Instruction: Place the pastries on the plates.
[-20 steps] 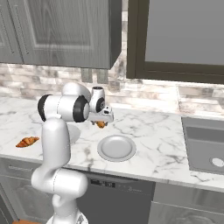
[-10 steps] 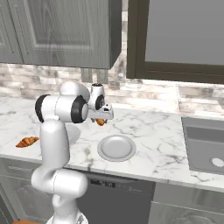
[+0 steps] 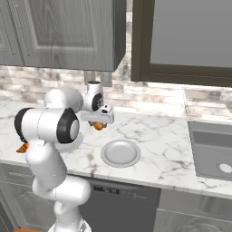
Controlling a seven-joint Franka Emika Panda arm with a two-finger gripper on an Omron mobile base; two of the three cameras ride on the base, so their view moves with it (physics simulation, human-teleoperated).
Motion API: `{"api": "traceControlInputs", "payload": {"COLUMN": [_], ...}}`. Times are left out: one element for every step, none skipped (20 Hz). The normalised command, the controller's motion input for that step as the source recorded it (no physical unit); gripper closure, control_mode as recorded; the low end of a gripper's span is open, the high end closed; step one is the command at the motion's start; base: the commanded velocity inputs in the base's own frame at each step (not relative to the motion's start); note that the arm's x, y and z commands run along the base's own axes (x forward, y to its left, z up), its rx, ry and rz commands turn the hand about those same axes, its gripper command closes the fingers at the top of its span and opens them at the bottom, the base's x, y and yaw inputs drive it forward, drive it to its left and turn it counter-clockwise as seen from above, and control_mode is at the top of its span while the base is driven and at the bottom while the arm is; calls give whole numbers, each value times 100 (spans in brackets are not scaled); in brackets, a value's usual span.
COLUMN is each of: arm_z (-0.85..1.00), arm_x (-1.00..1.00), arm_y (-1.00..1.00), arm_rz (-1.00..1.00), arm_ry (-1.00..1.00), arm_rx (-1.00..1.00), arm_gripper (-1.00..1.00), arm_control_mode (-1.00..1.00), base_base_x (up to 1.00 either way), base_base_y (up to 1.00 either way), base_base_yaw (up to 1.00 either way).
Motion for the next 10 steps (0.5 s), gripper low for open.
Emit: {"api": "traceControlInputs", "payload": {"arm_z": [24,20,33,34,50,56,64,66,69,74], "arm_x": [-100,-100,-100,-100,-100,-100,-96,-97,-90,-81], "arm_y": [0,0,0,0,0,-1,-4,-4,-8,-9], "arm_rz": [-9,-9,-9,-10,-11,-10,-11,-12,-13,-13], "arm_ry": [0,0,0,0,0,0,0,2,2,5], "arm_rx": [0,-1,0,0,0,0,0,0,0,0], "arm_gripper": [100,100,100,100,100,100,100,100,100,100], "arm_control_mode": [-100,-100,-100,-100,-100,-100,-100,-100,-100,-100], "base_base_x": [0,0,0,0,0,0,0,0,0,0], "base_base_y": [0,0,0,0,0,0,0,0,0,0], "base_base_yaw": [0,0,0,0,0,0,0,0,0,0]}}
